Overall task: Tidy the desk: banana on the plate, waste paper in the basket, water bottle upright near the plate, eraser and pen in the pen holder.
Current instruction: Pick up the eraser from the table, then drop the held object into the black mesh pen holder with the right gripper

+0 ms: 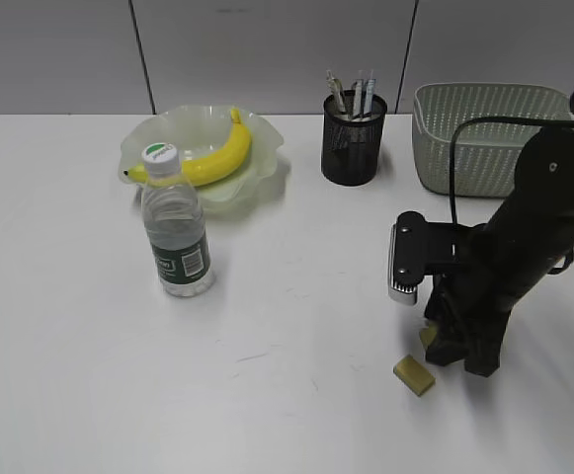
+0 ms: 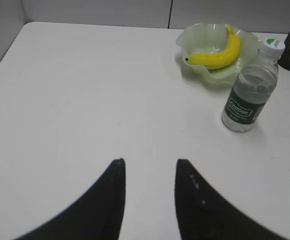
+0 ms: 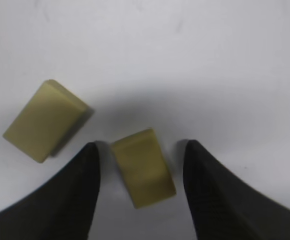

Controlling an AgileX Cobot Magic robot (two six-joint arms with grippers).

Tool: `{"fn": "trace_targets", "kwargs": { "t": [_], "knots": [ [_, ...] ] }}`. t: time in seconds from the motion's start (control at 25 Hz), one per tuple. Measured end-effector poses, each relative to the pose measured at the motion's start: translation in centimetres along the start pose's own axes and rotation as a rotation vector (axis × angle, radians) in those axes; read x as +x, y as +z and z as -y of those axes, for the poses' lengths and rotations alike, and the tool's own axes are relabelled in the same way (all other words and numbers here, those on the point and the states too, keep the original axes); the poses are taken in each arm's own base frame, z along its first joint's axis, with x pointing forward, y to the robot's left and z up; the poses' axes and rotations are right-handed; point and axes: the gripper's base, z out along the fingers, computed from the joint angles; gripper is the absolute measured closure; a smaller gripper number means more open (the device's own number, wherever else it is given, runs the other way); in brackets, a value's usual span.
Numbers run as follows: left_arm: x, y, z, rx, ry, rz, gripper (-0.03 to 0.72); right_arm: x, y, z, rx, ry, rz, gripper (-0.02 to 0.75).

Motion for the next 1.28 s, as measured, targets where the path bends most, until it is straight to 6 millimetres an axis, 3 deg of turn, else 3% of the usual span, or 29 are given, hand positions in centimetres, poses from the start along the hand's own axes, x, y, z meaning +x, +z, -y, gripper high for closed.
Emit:
{"fn": "trace_targets", "kwargs": {
  "t": [0.08,0.24,0.4,0.64,0.76,0.92,1.04,1.16,1.28],
  "knots": [
    [0.0,0.0,0.0,0.0,0.0,0.0,0.433,-0.1,0.3,-0.2,-0.013,-0.009,-0.003,0.344],
    [0.0,0.0,0.0,-0.001,0.001,0.0,0.433,-0.8,0.3,-0.6,-0.014,-0.033,0.002,0.53],
    [0.0,0.0,0.0,-0.001,0.001,0.0,0.433,-2.4,-0.7,-0.1,0.061,0.094,0.088,0.528],
    [0.0,0.0,0.0,-0.002,0.001,0.0,0.433,-6.4,-7.3,6.0,0.535,0.434,0.472,0.528],
    [0.0,0.0,0.0,-0.003,0.002,0.0,0.433,-8.7,-9.2,9.6,0.658,0.542,0.602,0.528],
    [0.0,0.0,0.0,-0.003,0.002,0.0,0.433,-11.6,-8.1,13.7,0.671,0.619,0.694,0.528],
    [0.0,0.0,0.0,-0.003,0.002,0.0,0.433,-12.4,-6.3,16.0,0.667,0.652,0.712,0.528],
    [0.0,0.0,0.0,-0.003,0.001,0.0,0.433,-11.6,-4.6,17.5,0.663,0.686,0.695,0.528],
    [0.0,0.0,0.0,-0.003,0.001,0.0,0.437,-9.6,-3.5,18.7,0.647,0.761,0.672,0.528]
  ]
}}
